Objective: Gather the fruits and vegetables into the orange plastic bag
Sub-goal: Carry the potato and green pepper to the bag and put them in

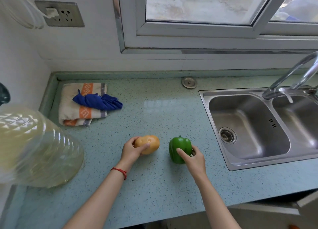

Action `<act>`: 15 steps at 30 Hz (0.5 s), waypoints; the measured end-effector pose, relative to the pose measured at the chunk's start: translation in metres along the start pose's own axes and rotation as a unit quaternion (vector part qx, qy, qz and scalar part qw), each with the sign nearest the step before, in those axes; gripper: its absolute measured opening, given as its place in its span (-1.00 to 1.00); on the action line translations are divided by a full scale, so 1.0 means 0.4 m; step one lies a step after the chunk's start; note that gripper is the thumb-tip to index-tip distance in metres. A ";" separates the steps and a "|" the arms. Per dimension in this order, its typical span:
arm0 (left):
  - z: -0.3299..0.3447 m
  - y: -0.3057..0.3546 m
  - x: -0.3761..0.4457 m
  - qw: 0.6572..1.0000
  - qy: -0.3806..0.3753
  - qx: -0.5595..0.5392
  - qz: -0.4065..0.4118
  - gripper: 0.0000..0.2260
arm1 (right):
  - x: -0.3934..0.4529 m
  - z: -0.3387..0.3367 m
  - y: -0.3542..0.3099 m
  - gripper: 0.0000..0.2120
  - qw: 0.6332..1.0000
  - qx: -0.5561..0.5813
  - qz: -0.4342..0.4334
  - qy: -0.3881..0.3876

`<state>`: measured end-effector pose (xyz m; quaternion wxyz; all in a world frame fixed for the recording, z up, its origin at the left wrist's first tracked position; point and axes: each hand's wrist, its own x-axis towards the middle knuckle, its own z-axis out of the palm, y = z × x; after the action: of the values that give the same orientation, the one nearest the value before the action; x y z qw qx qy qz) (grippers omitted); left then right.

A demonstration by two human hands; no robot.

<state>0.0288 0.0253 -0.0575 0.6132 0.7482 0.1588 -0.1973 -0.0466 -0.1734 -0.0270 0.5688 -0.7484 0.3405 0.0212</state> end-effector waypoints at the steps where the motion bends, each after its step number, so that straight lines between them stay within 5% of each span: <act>1: -0.006 -0.007 -0.007 1.000 0.006 -0.008 -0.001 -0.63 | -0.004 -0.001 0.002 -0.43 1.000 0.004 -0.004 -0.004; 15: -0.050 -0.105 -0.214 0.973 0.202 -0.110 0.011 -0.54 | -0.006 -0.027 -0.012 -0.49 0.977 -0.036 -0.094 -0.189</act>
<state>-0.0641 0.0537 -0.0481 0.6488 0.7023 0.2923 -0.0166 -0.0497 -0.1811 -0.0180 0.5955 -0.7790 0.1540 0.1214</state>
